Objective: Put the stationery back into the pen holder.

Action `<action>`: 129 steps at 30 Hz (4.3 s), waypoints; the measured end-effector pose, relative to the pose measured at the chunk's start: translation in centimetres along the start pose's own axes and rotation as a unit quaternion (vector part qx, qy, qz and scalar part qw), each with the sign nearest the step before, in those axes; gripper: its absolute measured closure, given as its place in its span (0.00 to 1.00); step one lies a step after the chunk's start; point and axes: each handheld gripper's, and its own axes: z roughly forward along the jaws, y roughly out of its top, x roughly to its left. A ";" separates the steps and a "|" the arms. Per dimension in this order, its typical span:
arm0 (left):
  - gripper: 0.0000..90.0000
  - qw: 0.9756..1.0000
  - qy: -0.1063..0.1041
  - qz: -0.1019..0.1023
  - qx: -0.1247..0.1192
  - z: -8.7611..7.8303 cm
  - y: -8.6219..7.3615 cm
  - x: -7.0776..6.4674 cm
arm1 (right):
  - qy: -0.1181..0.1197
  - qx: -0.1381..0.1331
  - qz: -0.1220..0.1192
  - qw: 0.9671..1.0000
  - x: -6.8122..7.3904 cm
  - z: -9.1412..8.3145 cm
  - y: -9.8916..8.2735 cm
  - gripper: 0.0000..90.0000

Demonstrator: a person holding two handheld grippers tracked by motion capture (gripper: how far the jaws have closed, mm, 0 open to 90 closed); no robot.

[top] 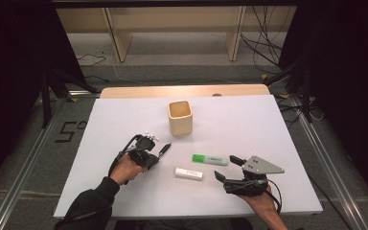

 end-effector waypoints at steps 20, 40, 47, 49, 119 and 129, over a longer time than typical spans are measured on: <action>0.88 0.997 -0.070 0.029 -0.013 -3.0 0.6 0.0 | -0.007 -0.001 -0.032 0.999 0.8 0.2 0.2 0.26; 0.88 0.987 -0.125 0.098 0.007 -4.9 1.1 -3.3 | -0.005 0.012 -0.155 0.988 4.2 1.8 1.4 0.27; 0.88 0.986 -0.121 0.115 0.015 -4.9 1.0 -3.8 | -0.006 0.023 -0.210 0.977 5.6 3.0 1.7 0.28; 0.88 0.985 -0.123 0.118 0.018 -4.9 0.9 -4.0 | -0.004 0.025 -0.223 0.974 6.0 3.3 1.8 0.29; 0.88 0.969 -0.128 0.199 0.067 -6.2 1.1 -7.4 | -0.083 0.076 -0.565 0.818 12.8 9.8 0.3 0.78; 0.88 0.969 -0.129 0.197 0.070 -6.0 1.1 -7.4 | -0.084 0.087 -0.603 0.788 13.0 9.9 0.1 0.88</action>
